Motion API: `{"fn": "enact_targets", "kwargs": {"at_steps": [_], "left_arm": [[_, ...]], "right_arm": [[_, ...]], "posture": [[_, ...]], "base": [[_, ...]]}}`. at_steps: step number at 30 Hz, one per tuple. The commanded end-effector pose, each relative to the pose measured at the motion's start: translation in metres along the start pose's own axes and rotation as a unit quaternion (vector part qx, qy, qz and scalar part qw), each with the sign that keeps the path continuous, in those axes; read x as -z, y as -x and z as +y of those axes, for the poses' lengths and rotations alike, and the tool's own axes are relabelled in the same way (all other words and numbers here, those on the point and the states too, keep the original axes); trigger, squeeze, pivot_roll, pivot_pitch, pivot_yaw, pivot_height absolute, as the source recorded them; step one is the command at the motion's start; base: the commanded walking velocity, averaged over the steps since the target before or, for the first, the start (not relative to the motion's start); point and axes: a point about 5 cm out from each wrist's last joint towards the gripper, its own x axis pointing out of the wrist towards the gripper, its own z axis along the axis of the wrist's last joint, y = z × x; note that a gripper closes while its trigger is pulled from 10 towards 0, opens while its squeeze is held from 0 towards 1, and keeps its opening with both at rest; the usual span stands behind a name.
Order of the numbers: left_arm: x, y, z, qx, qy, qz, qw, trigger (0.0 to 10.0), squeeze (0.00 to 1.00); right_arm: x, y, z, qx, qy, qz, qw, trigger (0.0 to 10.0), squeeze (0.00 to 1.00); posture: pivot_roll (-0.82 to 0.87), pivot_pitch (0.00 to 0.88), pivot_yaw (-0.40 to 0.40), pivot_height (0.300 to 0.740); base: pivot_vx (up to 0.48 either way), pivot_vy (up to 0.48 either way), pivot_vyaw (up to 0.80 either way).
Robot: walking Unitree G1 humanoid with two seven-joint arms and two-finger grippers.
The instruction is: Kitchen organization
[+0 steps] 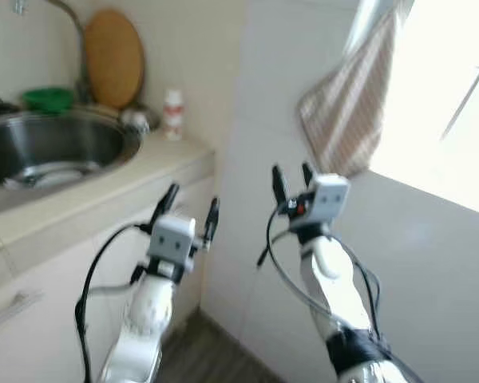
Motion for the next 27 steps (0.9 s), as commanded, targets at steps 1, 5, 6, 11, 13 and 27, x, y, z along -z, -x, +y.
{"fn": "enact_targets", "kwargs": {"at_steps": [1,5,6,11,13,27], "left_arm": [[-0.0018,-0.0018,-0.0062,0.010,0.011,-0.004,1.000,10.0,0.00],[-0.0005,-0.0011,-0.0069,0.009,0.020,0.001,1.000,10.0,0.00],[-0.0005,-0.0011,-0.0069,0.009,0.020,0.001,1.000,10.0,0.00],[-0.0005,-0.0011,-0.0083,0.016,0.024,0.003,1.000,10.0,0.00],[-0.0005,-0.0013,-0.0086,0.016,0.025,0.003,1.000,10.0,0.00],[-0.0026,-0.0007,-0.0087,0.016,0.021,-0.009,1.000,10.0,0.00]], "right_arm": [[-0.0023,-0.0016,-0.0083,0.012,0.005,-0.001,1.000,10.0,0.00],[-0.0015,-0.0008,-0.0090,0.015,0.006,0.000,1.000,10.0,0.00],[-0.0015,-0.0008,-0.0090,0.015,0.006,0.000,1.000,10.0,0.00],[-0.0011,0.0000,-0.0096,0.017,0.007,0.003,1.000,10.0,0.00],[-0.0012,0.0001,-0.0100,0.018,0.008,0.003,1.000,10.0,0.00],[-0.0009,0.0006,-0.0135,0.024,0.014,0.006,1.000,10.0,0.00]], "posture": [[0.08,0.000,-0.068,0.740],[0.08,0.000,-0.067,0.740],[0.08,0.000,-0.067,0.740],[0.08,0.000,-0.067,0.740],[0.07,0.000,-0.066,0.740],[0.07,0.000,-0.067,0.740]], "base": [[0.000,0.000,-0.80],[0.000,0.087,-0.80],[0.000,0.349,-0.80],[0.000,0.480,-0.80],[0.000,0.480,-0.80],[0.000,0.305,-0.80]]}}
